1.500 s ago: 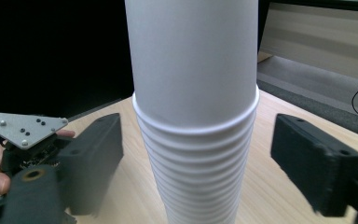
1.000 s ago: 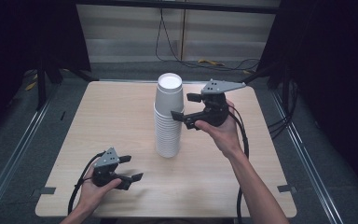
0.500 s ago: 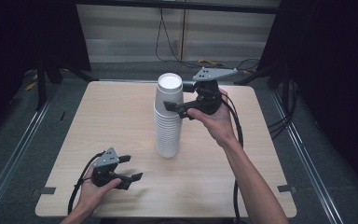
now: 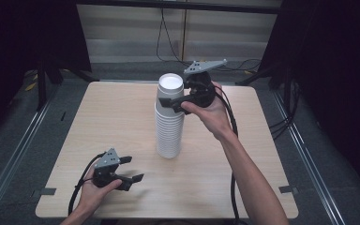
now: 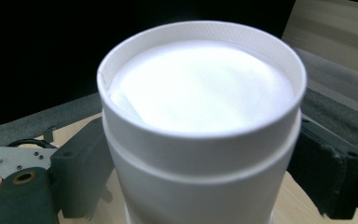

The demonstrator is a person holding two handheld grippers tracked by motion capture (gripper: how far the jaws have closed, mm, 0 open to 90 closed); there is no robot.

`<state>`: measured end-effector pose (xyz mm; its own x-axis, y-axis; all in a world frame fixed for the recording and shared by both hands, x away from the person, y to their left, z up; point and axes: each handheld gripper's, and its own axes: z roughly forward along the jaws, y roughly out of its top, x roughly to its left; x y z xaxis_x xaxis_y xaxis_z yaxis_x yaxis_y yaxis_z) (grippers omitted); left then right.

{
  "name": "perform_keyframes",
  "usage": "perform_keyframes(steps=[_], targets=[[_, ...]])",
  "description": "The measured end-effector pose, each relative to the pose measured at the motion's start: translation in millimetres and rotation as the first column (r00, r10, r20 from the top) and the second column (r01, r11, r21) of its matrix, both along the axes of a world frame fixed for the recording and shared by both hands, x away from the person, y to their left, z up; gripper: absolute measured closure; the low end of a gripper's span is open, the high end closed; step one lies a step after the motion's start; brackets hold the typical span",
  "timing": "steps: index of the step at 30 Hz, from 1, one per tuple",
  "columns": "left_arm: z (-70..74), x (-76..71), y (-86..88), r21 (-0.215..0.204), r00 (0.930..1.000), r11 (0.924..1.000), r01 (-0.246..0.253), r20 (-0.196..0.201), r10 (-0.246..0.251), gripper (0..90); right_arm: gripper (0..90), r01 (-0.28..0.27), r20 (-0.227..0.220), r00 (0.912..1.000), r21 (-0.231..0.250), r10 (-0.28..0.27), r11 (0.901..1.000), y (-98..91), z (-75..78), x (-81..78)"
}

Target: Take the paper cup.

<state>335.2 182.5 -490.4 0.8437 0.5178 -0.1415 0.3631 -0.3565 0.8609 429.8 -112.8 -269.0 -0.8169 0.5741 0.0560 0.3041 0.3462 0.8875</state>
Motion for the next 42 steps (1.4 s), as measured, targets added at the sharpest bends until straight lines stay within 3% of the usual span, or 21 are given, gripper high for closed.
perform_keyframes(steps=[5, 25, 42], targets=[[-0.1, 0.1, -0.1, -0.005, 1.0000, 1.0000, -0.001, -0.002, 0.001, 16.3, 16.7, 0.006, -0.006, 1.0000, -0.020, -0.007, 0.9998, 3.5, 2.0, 2.2], [-0.4, 0.0, -0.6, -0.001, 1.0000, 1.0000, 0.001, -0.003, -0.001, 16.3, 18.1, 0.005, 0.002, 1.0000, -0.018, -0.005, 0.9998, 5.4, 3.2, 2.3], [-0.6, 0.5, -0.5, 0.005, 1.0000, 1.0000, 0.004, -0.003, -0.004, 16.4, 18.4, 0.007, 0.048, 0.9988, 0.076, -0.011, 0.9971, -0.5, 19.6, -2.2]])
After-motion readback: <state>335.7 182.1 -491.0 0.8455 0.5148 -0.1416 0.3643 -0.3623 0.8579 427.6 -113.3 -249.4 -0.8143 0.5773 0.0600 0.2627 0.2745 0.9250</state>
